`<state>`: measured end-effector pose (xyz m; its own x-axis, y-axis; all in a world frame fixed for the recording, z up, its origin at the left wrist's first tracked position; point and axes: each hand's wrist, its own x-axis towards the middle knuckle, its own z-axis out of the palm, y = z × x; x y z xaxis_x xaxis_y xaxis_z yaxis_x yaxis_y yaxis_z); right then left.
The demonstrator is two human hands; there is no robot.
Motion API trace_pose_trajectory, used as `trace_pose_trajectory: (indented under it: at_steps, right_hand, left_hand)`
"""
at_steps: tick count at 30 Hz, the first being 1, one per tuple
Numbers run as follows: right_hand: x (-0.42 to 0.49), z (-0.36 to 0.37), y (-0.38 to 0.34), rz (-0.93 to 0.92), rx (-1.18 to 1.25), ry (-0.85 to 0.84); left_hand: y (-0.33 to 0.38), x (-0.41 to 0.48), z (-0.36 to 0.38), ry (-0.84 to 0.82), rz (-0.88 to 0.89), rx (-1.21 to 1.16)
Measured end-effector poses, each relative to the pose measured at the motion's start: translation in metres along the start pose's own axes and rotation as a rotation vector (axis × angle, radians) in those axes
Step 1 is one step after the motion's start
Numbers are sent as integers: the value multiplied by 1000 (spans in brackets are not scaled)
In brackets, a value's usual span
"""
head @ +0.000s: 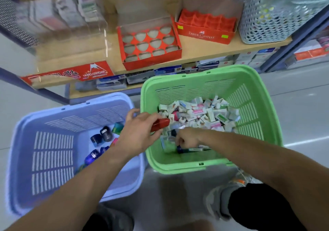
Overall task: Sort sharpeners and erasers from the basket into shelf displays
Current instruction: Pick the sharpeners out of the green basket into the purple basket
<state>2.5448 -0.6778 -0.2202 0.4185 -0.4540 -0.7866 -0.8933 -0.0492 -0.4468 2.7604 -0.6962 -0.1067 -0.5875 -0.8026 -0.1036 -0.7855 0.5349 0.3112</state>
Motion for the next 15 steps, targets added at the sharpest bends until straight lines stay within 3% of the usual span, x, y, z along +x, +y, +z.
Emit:
trace_pose_trajectory:
  at_steps: [6, 10, 15]
  right_hand:
    - [20, 26, 22, -221, -320, 118]
    - [25, 30, 30, -306, -508, 91]
    - [23, 21, 32, -348, -559, 72]
  left_hand:
    - [-11, 1, 15, 90, 30, -66]
    - [-11, 2, 20, 138, 19, -85]
    - [-8, 2, 20, 151, 3, -90]
